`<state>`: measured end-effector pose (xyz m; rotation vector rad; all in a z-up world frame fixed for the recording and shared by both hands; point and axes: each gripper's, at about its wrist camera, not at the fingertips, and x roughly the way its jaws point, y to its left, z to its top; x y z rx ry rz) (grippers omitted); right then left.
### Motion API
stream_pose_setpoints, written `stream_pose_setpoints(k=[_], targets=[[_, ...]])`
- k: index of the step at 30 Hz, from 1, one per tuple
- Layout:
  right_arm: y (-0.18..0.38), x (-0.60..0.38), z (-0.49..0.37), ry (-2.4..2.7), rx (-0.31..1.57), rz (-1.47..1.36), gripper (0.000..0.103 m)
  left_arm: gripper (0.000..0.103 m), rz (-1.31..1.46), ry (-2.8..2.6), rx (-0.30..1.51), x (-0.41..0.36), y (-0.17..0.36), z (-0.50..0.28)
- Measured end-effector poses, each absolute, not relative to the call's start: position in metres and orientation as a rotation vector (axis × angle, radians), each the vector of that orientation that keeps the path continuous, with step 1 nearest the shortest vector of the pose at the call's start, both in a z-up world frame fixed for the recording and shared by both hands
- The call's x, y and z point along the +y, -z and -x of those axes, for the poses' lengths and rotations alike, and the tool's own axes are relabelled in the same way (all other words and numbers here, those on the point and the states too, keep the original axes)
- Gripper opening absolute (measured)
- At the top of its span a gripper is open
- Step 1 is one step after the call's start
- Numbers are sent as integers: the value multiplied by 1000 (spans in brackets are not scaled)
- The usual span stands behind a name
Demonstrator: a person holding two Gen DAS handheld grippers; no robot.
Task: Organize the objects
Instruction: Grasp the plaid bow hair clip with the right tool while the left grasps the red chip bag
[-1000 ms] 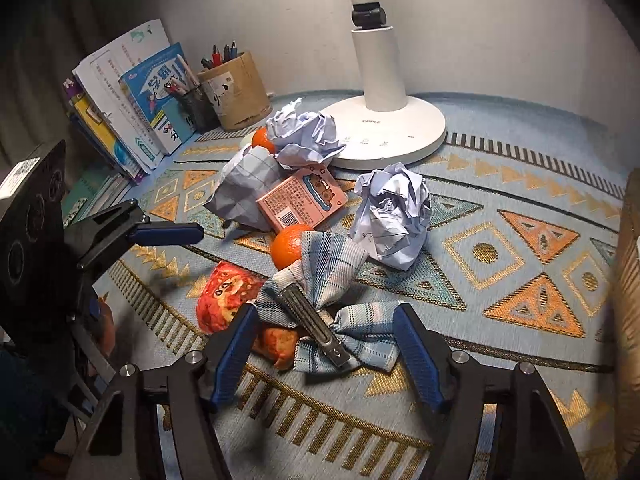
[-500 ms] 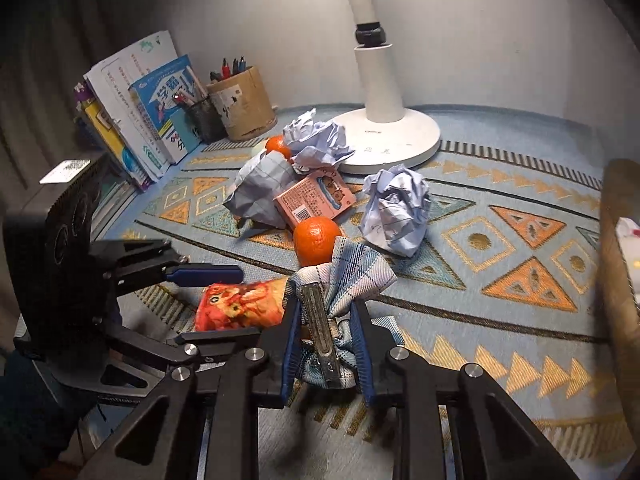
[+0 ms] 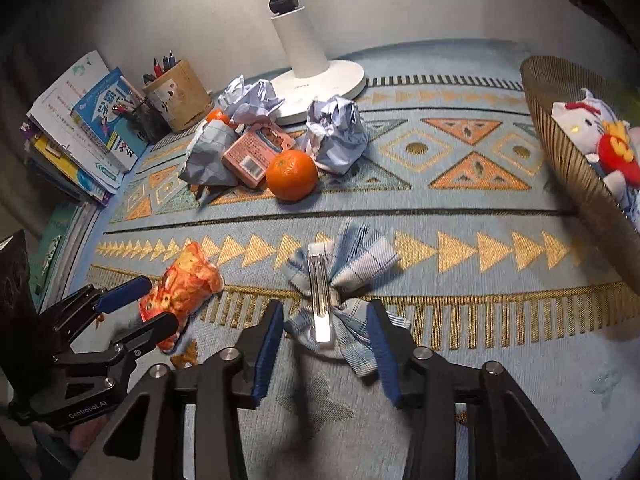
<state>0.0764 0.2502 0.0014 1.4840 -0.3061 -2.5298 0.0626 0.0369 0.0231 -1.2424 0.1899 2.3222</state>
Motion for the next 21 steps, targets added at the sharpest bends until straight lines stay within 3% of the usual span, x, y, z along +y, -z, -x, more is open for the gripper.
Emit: stream_pose_setpoints(k=[2,5,8,9,10,11,13,16,18,21], targets=[[-3,255,-82,2531,-301,-1475,49,85,1218,-2330,220,43,-23,-66],[-8,260,-87,2526,-294,-1439,64,85,1207,-2376,295,53,-22,-60],[-9,255,-87,2528,-242,-1435,64,82,1234,-2368,351,60,-13,-52],[-8,251,-86,2520,-218,-1438,64,77,1246,-2353,354,62,-10,-51],[-6,245,-85,2521,-186,-1440,64,64,1228,-2343,328,61,-12,-52],[-4,240,-84,2536,-146,-1443,64,42,1210,-2360,331,60,-14,-53],[3,232,-80,2589,-47,-1455,64,34,1200,-2382,331,59,-17,-54],[8,223,-77,2641,24,-1438,49,30,1201,-2388,270,53,-20,-52],[7,219,-79,2653,43,-1408,24,30,1198,-2397,269,53,-22,-53],[4,217,-82,2639,31,-1385,22,30,1197,-2392,233,54,-25,-56]])
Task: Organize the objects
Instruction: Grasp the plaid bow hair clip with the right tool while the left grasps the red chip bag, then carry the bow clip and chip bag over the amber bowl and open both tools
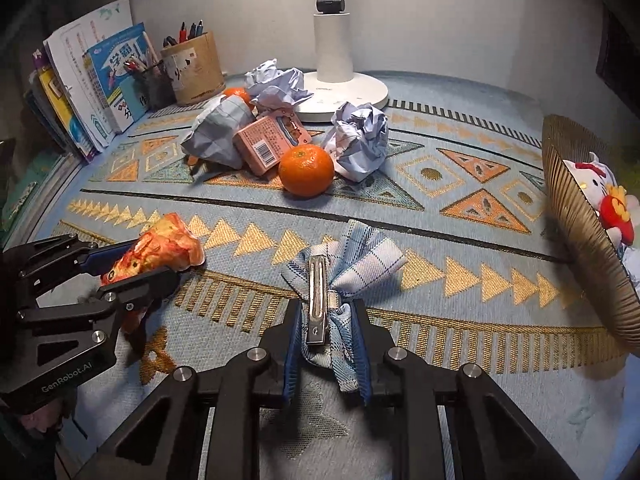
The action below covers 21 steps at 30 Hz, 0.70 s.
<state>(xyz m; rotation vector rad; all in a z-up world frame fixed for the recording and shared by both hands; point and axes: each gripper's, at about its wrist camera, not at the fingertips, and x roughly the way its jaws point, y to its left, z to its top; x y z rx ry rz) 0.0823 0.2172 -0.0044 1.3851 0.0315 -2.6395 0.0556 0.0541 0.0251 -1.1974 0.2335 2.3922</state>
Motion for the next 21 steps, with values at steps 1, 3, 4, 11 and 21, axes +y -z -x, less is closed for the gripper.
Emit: stream_pose_setpoints(k=[1,3,4,11,21], targets=[[3,217,-85,2642,24,-1375,22,30,1185,-2388,221,54,-28,-57],[-4,220,-90,2650,-4,-1347,22,30,1152,-2391,214,58,-36,-62],[-9,223,-93,2656,-26,-1327,22,30,1135,-2393,215,61,-41,-63],[-73,262,-115,2823,-109,-1126,22,30,916,-2396,169,98,-105,-72],[-158,389,-126,3176,-342,-830,22,30,729,-2272,80,214,-162,-38]])
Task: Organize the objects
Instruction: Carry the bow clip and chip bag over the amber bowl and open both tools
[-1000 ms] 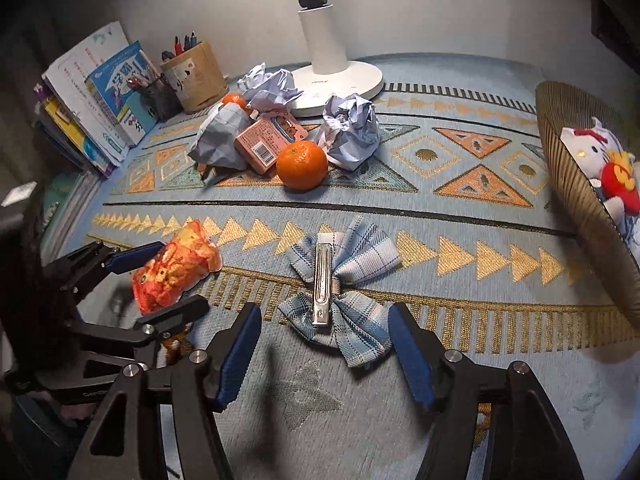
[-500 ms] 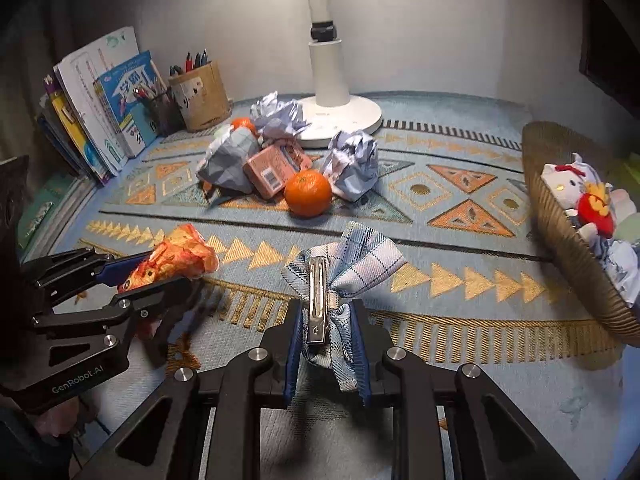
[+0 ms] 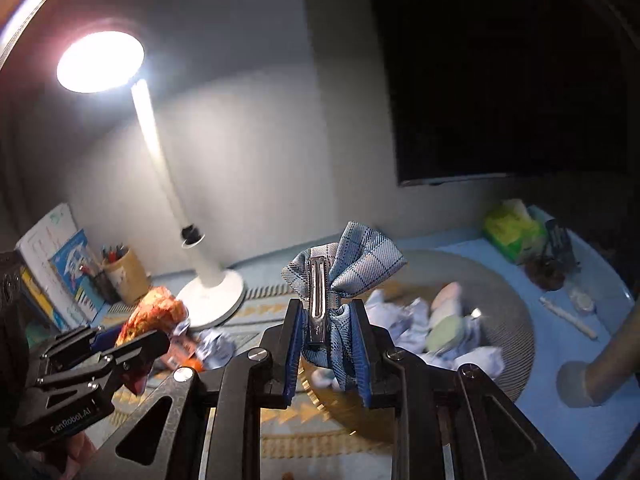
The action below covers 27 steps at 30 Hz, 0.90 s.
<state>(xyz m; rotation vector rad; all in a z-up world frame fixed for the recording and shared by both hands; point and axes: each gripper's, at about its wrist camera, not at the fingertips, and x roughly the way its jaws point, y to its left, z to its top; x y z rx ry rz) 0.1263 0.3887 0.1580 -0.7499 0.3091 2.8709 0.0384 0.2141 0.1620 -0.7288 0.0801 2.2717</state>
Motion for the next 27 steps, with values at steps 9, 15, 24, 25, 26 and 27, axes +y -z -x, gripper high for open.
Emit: stream_pose_setpoints(k=[9,15,24,25,26,27], targets=[[-159,470,-97,-2709,456,649,22,30,691,-2182,28,312,-151,9],[-134,494,-78,-2625,421,648,22,30,710,-2198,21,339,-121,22],[-112,502,-85,-2508,368,465,23,30,742,-2109,39,358,-99,23],[-114,501,-86,-2510,353,448,23,30,744,-2109,47,361,-97,23],[-115,501,-87,-2509,344,431,23,30,743,-2108,55,363,-95,21],[-115,502,-88,-2510,340,425,23,32,746,-2106,64,364,-92,18]])
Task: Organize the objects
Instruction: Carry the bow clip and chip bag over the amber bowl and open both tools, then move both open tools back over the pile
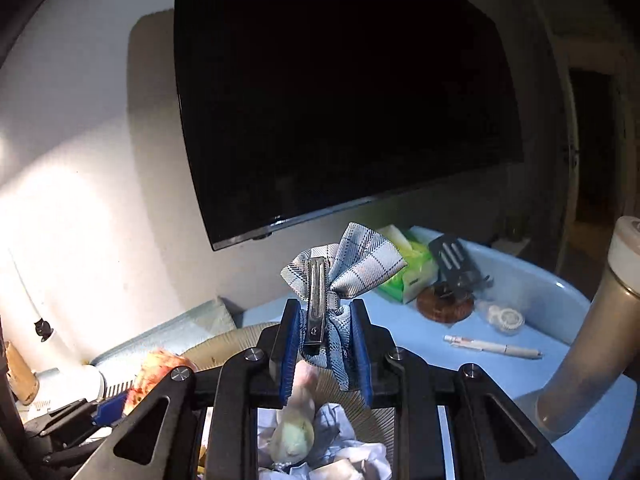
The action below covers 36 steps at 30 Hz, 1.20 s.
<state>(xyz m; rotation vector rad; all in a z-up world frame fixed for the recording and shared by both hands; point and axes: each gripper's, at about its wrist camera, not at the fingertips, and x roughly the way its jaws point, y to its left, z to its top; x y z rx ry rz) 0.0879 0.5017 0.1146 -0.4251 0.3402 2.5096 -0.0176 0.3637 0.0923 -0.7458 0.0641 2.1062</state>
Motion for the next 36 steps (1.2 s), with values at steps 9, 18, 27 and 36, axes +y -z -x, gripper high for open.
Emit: stream_pose_setpoints(k=[9,18,27,36], targets=[[-101,524,-95,-2511,467,409,49,88,679,-2129,9,353,-101,12],[-107,511,-127,-2428,420,171,50,88,693,-2142,-54,326,-121,4],[-138,406,-144,-2685,307,188,62,88,633,-2338,39,217,-146,-38],[-87,267,-100,-3124,188,780,62,88,839,-2776,-70,36,-99,-30]])
